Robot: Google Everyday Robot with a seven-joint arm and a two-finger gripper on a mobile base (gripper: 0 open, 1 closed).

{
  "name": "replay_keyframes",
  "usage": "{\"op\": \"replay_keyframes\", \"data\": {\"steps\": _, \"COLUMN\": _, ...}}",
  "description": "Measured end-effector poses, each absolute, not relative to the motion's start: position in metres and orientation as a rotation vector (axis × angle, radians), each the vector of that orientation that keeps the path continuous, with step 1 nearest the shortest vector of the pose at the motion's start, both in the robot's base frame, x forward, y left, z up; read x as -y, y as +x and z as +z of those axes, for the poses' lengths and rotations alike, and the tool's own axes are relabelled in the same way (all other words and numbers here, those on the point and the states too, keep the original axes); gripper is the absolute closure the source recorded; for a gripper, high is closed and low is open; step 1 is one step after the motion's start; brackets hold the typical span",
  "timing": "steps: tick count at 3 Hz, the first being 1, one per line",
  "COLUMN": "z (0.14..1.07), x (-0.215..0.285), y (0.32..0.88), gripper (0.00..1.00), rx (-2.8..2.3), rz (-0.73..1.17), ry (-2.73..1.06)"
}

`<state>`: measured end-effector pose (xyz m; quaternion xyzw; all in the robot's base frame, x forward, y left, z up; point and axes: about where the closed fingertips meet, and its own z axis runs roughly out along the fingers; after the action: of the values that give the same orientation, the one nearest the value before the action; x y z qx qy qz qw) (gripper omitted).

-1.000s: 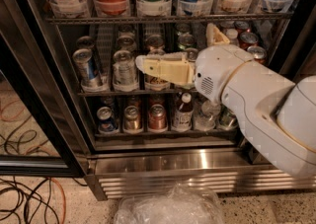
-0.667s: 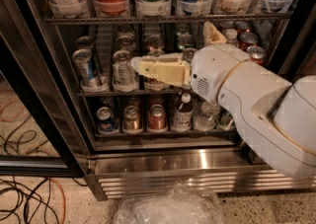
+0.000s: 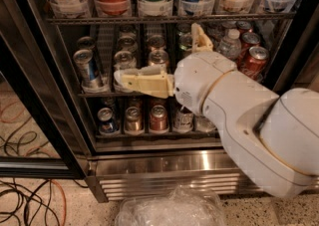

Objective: Pick blue plastic bottle from top shelf of fridge

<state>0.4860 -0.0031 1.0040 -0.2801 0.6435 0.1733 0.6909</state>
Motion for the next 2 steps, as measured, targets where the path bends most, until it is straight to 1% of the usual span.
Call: {"op": "replay_keyframes", "data": {"steps": 2, "z": 1.012, "x": -0.035, "y": 0.478, "gripper": 0.00, "rx": -1.389, "rz": 0.406, "ry": -0.651}}
